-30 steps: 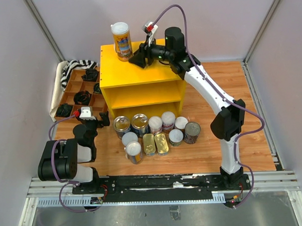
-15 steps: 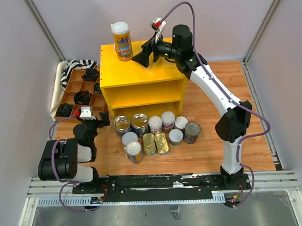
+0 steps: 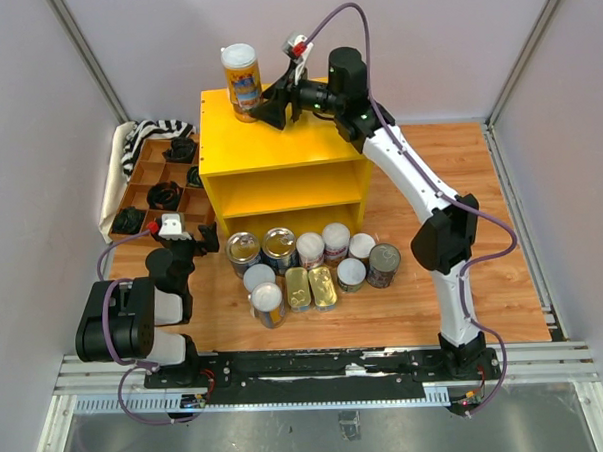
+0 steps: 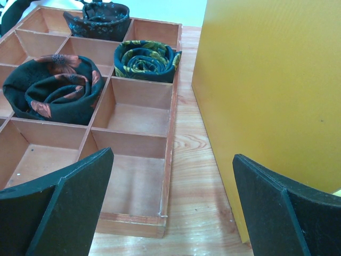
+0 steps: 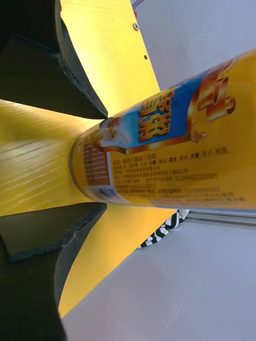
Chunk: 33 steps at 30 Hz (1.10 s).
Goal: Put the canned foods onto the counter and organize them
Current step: Place the canned food on the counter.
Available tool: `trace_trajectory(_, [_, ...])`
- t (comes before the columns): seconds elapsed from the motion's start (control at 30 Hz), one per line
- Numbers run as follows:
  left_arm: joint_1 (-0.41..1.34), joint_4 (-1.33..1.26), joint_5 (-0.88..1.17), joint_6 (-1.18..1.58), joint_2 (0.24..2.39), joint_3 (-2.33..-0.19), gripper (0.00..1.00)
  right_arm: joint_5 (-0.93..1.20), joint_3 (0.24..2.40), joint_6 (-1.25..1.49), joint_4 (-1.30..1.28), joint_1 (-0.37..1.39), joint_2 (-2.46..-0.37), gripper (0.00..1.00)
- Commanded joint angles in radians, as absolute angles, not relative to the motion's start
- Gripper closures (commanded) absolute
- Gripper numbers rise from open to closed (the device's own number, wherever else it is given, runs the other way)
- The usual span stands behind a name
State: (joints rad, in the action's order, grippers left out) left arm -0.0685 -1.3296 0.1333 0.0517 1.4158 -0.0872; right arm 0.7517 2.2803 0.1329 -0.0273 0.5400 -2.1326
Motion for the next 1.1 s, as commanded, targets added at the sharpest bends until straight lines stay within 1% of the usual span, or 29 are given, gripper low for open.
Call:
trace_trajectory(0.0, [-0.064, -1.347, 0.137, 0.034, 1.422, -0.099, 0.00, 0.764, 2.338, 0.134, 0.007, 0.575, -2.154, 0.37])
trace_trajectory(0.2, [-0.064, -1.347, 0.138, 0.034, 1.422, -0.098, 0.00, 0.724, 2.353, 0.129, 0.006, 0.601, -2.171, 0.42])
trace_trajectory(0.63, [-0.064, -1.347, 0.137, 0.035, 1.423, -0.098, 0.00, 0.653, 2.422, 0.147, 0.002, 0.632, -2.233, 0.43])
trace_trajectory(0.8, [-0.064, -1.347, 0.138, 0.034, 1.422, -0.098, 0.00, 0.612, 2.433, 0.153, 0.003, 0.633, -2.248, 0.48])
trace_trajectory(1.07, [-0.064, -1.347, 0.137, 0.034, 1.422, -0.098, 0.00, 0.601, 2.471, 0.159, 0.003, 0.646, -2.285, 0.52])
